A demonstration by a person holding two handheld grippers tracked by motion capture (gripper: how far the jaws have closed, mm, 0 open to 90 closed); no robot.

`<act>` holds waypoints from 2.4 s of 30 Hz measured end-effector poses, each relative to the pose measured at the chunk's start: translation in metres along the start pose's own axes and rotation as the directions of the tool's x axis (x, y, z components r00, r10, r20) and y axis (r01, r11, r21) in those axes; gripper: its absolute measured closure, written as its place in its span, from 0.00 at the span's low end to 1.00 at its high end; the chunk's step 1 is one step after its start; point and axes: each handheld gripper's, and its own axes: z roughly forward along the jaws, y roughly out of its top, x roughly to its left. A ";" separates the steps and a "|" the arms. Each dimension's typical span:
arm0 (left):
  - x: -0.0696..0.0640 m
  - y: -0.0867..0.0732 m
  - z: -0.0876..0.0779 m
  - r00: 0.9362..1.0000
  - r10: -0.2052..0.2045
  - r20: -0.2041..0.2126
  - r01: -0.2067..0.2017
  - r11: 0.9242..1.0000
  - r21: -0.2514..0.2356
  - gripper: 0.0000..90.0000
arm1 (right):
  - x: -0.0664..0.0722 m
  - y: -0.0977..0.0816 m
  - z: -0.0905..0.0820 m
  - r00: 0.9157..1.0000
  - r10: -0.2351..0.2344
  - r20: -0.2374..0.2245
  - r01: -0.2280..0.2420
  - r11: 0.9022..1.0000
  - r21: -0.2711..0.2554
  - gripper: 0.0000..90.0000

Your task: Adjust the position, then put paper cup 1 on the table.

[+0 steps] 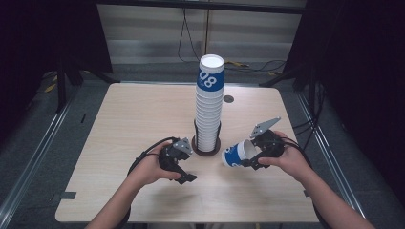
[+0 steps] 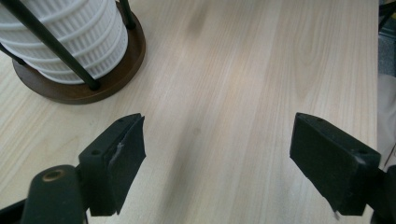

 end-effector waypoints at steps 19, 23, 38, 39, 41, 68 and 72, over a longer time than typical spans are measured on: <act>-0.001 0.000 -0.001 1.000 -0.003 0.008 0.003 1.000 -0.013 0.20 | -0.014 0.005 0.011 0.996 0.065 0.062 -0.071 0.991 0.110 0.15; -0.001 0.001 -0.002 1.000 -0.004 0.006 0.004 1.000 -0.016 0.20 | -0.019 0.004 0.012 0.994 0.084 0.070 -0.092 0.989 0.117 0.15; 0.000 -0.001 -0.004 1.000 -0.006 0.000 0.006 1.000 -0.015 0.20 | -0.026 0.010 0.022 0.990 0.094 0.101 -0.109 0.984 0.145 0.15; -0.001 -0.001 -0.004 1.000 -0.007 0.002 0.007 1.000 -0.016 0.20 | -0.027 0.011 0.023 0.991 0.086 0.105 -0.100 0.985 0.139 0.14; -0.001 -0.001 -0.004 1.000 -0.005 0.002 0.005 1.000 -0.013 0.20 | -0.027 0.012 0.024 0.989 0.087 0.116 -0.102 0.987 0.128 0.14; 0.000 -0.007 -0.002 1.000 -0.018 0.008 0.018 1.000 -0.008 0.21 | -0.027 0.013 0.048 0.990 0.059 0.130 -0.059 0.998 -0.008 0.13; 0.000 -0.007 -0.001 1.000 -0.018 0.012 0.018 1.000 -0.005 0.21 | -0.027 0.008 0.053 0.989 0.055 0.136 -0.055 0.998 0.001 0.13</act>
